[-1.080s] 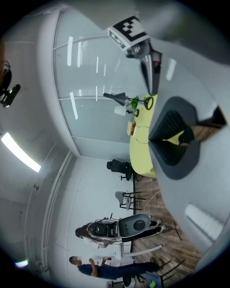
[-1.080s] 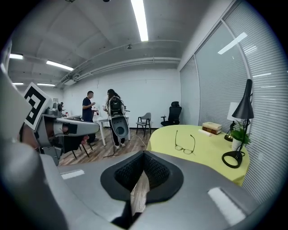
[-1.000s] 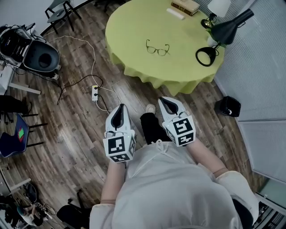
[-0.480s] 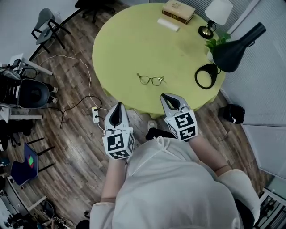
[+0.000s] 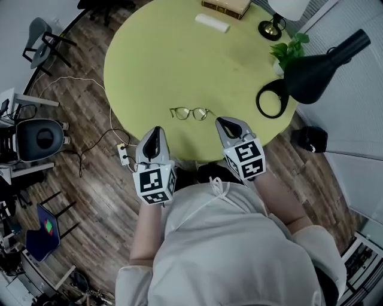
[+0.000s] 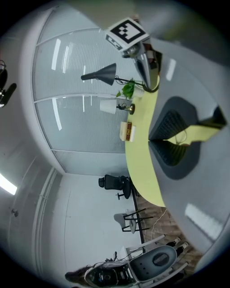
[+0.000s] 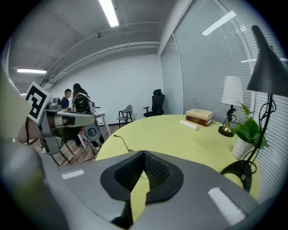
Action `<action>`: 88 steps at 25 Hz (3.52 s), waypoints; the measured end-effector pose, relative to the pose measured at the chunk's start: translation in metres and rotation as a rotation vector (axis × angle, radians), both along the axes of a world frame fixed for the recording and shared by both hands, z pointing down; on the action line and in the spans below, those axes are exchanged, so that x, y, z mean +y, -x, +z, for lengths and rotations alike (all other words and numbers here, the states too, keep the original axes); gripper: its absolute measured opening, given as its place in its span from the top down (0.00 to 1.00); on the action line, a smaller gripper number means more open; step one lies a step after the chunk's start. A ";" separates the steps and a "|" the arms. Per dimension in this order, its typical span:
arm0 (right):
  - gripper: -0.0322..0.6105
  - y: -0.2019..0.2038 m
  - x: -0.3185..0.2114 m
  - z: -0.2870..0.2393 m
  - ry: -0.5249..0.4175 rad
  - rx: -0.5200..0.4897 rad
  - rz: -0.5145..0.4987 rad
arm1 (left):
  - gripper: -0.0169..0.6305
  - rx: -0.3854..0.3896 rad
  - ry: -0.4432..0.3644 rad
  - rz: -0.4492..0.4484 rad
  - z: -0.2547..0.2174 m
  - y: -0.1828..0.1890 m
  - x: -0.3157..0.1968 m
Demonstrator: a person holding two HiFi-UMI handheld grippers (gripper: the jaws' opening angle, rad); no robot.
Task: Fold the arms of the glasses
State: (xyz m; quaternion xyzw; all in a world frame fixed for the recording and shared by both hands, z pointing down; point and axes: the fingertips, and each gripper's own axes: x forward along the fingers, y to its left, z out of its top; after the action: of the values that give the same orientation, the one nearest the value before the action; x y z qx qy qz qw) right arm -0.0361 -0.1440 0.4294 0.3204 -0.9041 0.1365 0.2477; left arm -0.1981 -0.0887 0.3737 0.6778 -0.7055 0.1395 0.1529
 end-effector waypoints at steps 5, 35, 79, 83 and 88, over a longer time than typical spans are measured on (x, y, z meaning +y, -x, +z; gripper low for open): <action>0.95 0.002 -0.012 0.023 0.023 0.035 0.008 | 0.96 0.008 0.036 0.038 0.020 0.006 -0.030; 0.92 0.040 -0.056 0.112 -0.076 0.538 -0.380 | 0.96 0.109 0.215 0.190 0.133 0.041 -0.110; 0.93 0.034 -0.046 0.114 -0.061 0.501 -0.413 | 0.96 0.191 0.321 0.300 0.191 -0.029 -0.122; 0.93 0.033 -0.046 0.115 -0.061 0.491 -0.419 | 0.96 0.179 0.333 0.299 0.199 -0.031 -0.123; 0.93 0.031 -0.044 0.117 -0.069 0.496 -0.436 | 0.96 0.183 0.335 0.298 0.198 -0.034 -0.123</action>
State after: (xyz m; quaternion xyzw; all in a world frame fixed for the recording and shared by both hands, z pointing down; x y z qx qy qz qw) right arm -0.0671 -0.1882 0.5461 0.1511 -0.8677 -0.0323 0.4725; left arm -0.1641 -0.2117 0.5713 0.7495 -0.5478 0.2138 0.3042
